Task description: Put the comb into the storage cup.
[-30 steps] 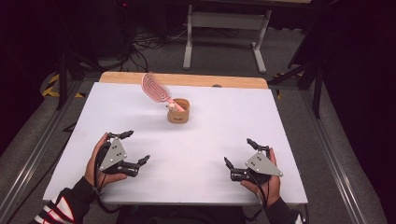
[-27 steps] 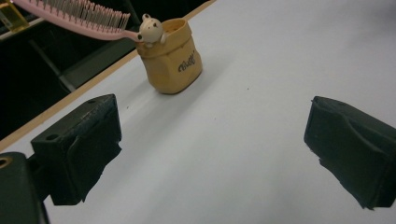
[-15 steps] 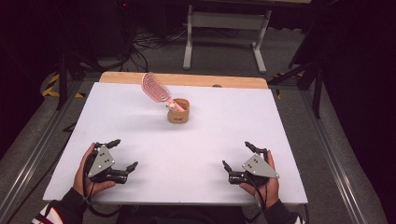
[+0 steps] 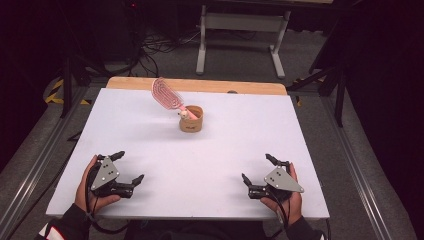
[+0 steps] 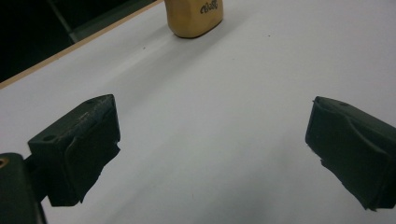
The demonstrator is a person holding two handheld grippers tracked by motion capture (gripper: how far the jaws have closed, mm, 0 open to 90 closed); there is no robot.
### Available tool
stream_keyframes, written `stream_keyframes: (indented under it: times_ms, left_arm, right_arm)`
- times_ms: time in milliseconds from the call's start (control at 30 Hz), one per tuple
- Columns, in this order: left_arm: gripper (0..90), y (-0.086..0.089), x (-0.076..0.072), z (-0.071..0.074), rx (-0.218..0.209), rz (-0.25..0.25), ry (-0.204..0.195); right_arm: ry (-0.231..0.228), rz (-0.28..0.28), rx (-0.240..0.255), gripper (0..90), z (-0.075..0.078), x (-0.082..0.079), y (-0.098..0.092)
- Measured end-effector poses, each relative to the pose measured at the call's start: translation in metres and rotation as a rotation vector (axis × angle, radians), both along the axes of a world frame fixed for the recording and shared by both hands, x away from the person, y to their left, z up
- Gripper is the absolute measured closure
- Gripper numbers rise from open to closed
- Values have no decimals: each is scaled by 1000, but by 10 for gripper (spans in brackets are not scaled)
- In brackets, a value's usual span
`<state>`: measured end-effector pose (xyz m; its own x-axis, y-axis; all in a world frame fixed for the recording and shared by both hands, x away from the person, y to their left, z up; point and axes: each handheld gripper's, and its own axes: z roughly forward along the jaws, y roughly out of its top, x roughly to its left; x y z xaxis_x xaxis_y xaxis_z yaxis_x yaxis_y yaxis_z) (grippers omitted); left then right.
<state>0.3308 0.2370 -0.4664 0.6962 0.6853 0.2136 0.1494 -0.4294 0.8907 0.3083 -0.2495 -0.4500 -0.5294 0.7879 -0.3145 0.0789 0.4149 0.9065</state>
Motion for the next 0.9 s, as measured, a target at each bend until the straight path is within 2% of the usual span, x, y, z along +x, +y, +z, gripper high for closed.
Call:
stream_keyframes:
  times_ms: [200,267,400,667,900]
  left_arm:
    - [44,-1,-1,2,-14,-7,-18]
    - [44,-3,-3,2,-8,-10,-22]
    - [44,-3,-4,3,-16,-19,-29]
    - [44,-5,-3,3,-22,-23,-34]
    - [44,-6,-3,2,-11,-20,-33]
  right_arm:
    - [-23,-8,-6,54,1,-2,1]
    - [-39,-15,11,56,3,-3,1]
    - [-25,-10,1,55,2,-3,2]
    - [-26,-4,-16,55,0,-1,4]
    - [-22,4,-21,57,-1,0,6]
